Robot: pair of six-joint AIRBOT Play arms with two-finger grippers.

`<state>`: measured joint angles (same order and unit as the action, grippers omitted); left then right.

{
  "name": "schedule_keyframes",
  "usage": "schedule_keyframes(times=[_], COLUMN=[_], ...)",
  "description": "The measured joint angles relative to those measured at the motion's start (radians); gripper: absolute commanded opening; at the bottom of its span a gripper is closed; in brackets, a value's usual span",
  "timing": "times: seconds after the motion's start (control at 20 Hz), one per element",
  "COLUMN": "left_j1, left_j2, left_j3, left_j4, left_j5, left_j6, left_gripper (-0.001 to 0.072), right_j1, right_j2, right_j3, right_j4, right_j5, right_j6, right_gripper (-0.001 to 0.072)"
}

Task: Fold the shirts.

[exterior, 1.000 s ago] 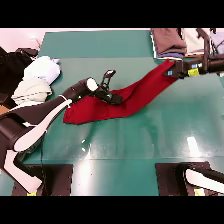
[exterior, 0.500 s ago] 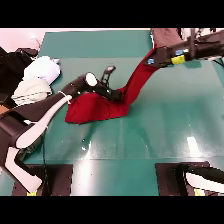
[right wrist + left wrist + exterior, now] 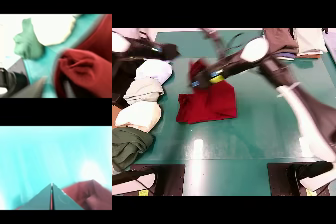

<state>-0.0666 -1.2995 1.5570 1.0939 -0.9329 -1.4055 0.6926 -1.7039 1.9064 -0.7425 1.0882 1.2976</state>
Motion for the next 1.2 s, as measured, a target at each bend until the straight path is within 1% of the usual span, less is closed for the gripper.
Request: schedule_keyframes(times=[0.15,0.25,0.4,0.5,0.55,0.6,0.65,0.8,0.9,1.05,1.2], left_j1=[0.090,0.113,0.111,0.089,0.075,0.060,0.044,-0.001,-0.024,-0.036,-0.042], left_j2=[0.095,0.124,0.144,0.148,0.150,0.150,0.151,0.151,0.152,0.152,0.152], left_j3=[0.000,-0.002,-0.013,-0.019,-0.020,-0.022,-0.023,-0.024,-0.025,-0.025,-0.025], left_j4=[0.024,0.030,0.037,0.039,0.039,0.039,0.039,0.040,0.039,0.039,0.036], left_j5=[-0.027,-0.060,-0.088,-0.096,-0.098,-0.100,-0.100,-0.091,-0.084,-0.074,-0.072], left_j6=[0.000,0.000,0.001,0.009,0.013,0.016,0.020,0.036,0.043,0.050,0.051], left_gripper=[0.0023,0.0023,0.0023,0.0023,0.0023,0.0023,0.0023,0.0023,0.0023,0.0023,0.0023], right_j1=[0.077,0.074,0.000,-0.089,-0.139,-0.195,-0.244,-0.383,-0.435,-0.451,-0.398], right_j2=[-0.122,-0.132,-0.063,0.018,0.058,0.098,0.129,0.181,0.177,0.122,0.025], right_j3=[0.093,0.067,-0.087,-0.251,-0.332,-0.418,-0.491,-0.663,-0.732,-0.759,-0.710], right_j4=[0.017,-0.007,-0.072,-0.108,-0.119,-0.126,-0.128,-0.122,-0.077,0.014,0.109], right_j5=[-0.069,-0.075,-0.071,-0.062,-0.065,-0.066,-0.066,-0.072,-0.078,-0.101,-0.113], right_j6=[-0.018,-0.009,0.013,0.031,0.037,0.045,0.047,0.053,0.052,0.026,-0.002], right_gripper=[0.0379,0.0378,0.0378,0.0381,0.0419,0.0555,0.0592,0.0591,0.0591,0.0591,0.0582])
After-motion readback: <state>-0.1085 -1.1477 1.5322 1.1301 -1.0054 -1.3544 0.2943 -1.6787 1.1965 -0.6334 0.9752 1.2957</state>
